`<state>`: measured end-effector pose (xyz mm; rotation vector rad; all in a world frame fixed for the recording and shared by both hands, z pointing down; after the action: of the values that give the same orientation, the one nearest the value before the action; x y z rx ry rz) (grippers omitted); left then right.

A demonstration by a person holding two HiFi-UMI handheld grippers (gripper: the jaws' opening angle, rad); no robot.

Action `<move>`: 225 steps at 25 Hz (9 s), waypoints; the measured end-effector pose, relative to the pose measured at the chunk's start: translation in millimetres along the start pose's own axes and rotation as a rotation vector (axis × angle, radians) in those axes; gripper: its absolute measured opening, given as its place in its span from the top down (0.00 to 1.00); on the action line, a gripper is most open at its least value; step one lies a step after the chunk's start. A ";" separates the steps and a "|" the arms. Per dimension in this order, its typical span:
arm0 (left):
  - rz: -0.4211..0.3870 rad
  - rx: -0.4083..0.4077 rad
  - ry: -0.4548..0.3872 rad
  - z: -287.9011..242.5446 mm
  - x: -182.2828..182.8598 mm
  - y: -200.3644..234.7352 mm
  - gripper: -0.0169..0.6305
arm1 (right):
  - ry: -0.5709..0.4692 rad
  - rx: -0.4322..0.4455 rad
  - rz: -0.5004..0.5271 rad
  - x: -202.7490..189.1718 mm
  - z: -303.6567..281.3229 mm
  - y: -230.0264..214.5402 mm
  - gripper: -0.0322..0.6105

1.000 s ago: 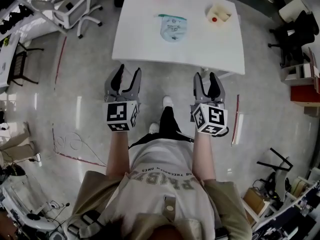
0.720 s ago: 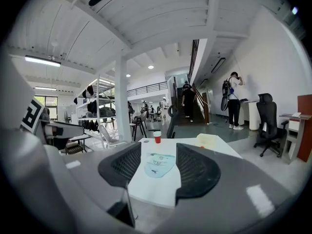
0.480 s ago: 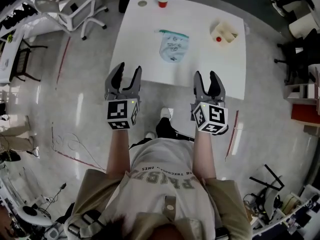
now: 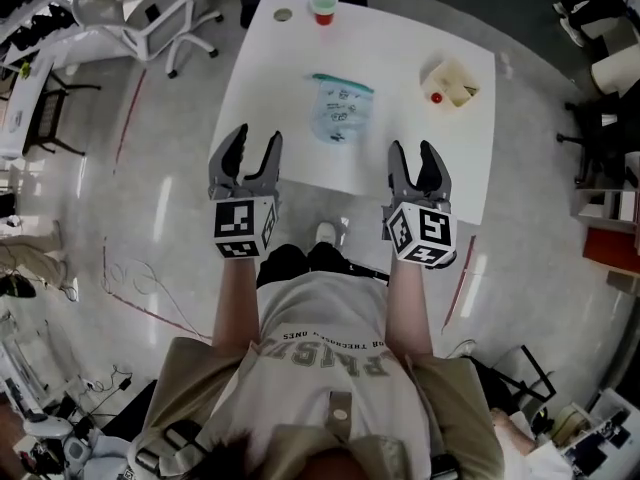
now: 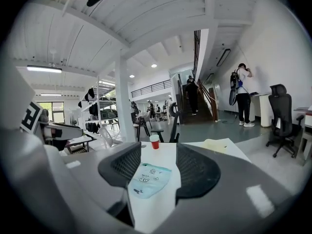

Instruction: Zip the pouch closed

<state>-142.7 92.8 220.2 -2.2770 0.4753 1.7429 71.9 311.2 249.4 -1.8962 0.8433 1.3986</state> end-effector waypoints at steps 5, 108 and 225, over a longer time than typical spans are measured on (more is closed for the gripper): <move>-0.009 0.007 0.029 -7.0 -2.6 -2.0 0.63 | 0.016 0.000 -0.021 -5.9 -7.5 -10.2 0.64; -0.281 -0.463 0.596 -316.0 -148.0 67.7 0.93 | 0.620 0.736 0.615 -50.6 -386.8 49.1 0.64; -0.240 -0.558 0.625 -322.9 -145.1 75.5 0.94 | 0.447 1.529 1.924 -114.6 -368.9 72.0 0.94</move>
<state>80.0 -81.6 446.0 -3.1090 -0.2282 1.1111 195.6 -9.2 440.3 0.2954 2.9648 0.2683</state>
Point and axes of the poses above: the fingertips, and each gripper's own axes: z backward along the fingers, y to its left, x out of its top, the point moved 10 cm from there along z, backward along the fingers, and after that the axes turned 6 degrees about -x, right-handed, at the moved point
